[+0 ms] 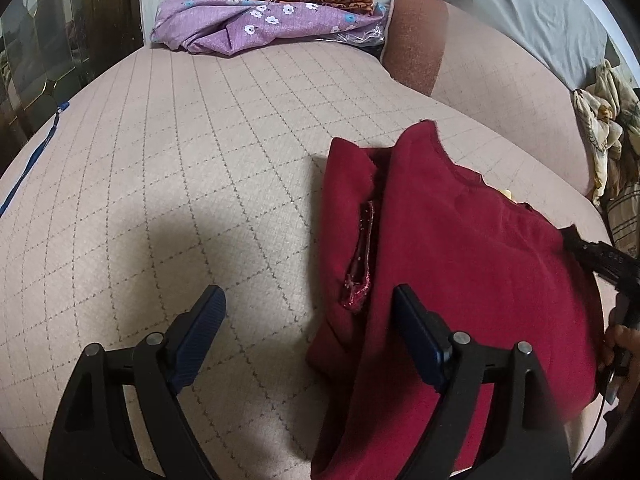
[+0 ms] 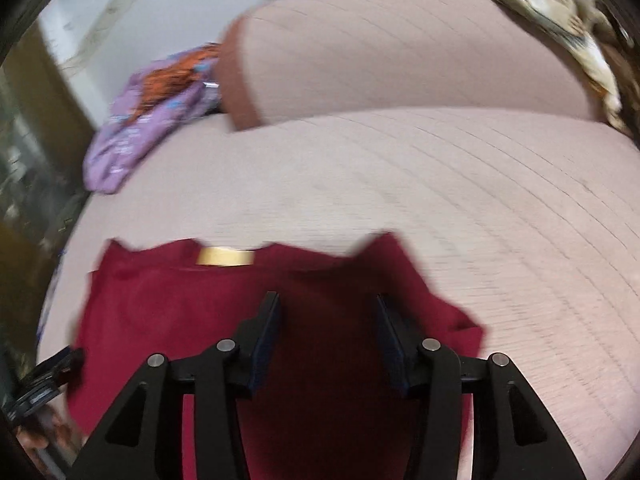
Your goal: Fold small clothes
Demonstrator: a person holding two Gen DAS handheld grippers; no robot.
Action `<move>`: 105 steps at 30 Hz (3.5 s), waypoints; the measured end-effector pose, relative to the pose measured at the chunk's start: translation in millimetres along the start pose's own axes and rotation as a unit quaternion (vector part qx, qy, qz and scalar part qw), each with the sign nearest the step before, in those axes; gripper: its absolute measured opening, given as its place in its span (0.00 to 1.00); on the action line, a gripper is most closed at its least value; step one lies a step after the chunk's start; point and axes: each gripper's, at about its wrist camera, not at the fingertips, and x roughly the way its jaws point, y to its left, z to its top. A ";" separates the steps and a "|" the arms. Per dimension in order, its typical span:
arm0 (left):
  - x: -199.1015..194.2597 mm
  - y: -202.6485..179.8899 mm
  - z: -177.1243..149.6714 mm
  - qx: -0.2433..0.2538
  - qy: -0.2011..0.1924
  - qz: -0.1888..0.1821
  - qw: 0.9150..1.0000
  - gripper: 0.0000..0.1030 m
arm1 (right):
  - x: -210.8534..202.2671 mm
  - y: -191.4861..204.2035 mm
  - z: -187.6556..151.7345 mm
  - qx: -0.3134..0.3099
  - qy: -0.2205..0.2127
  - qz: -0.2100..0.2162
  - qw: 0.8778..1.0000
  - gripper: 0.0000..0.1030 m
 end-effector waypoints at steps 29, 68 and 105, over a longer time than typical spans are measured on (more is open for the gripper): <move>-13.8 29.3 -9.7 -0.063 0.042 -0.075 0.994 0.85 | 29.4 244.2 -10.6 -0.119 0.113 0.118 0.979 0.76; -3.4 -17.5 -8.8 0.039 0.032 -0.133 0.990 0.32 | 67.5 252.7 -5.9 -0.132 0.144 0.136 0.971 0.51; -83.2 -130.4 -9.1 0.092 0.004 -0.208 0.974 0.22 | -72.1 174.8 13.9 -0.174 -0.002 0.106 0.979 0.18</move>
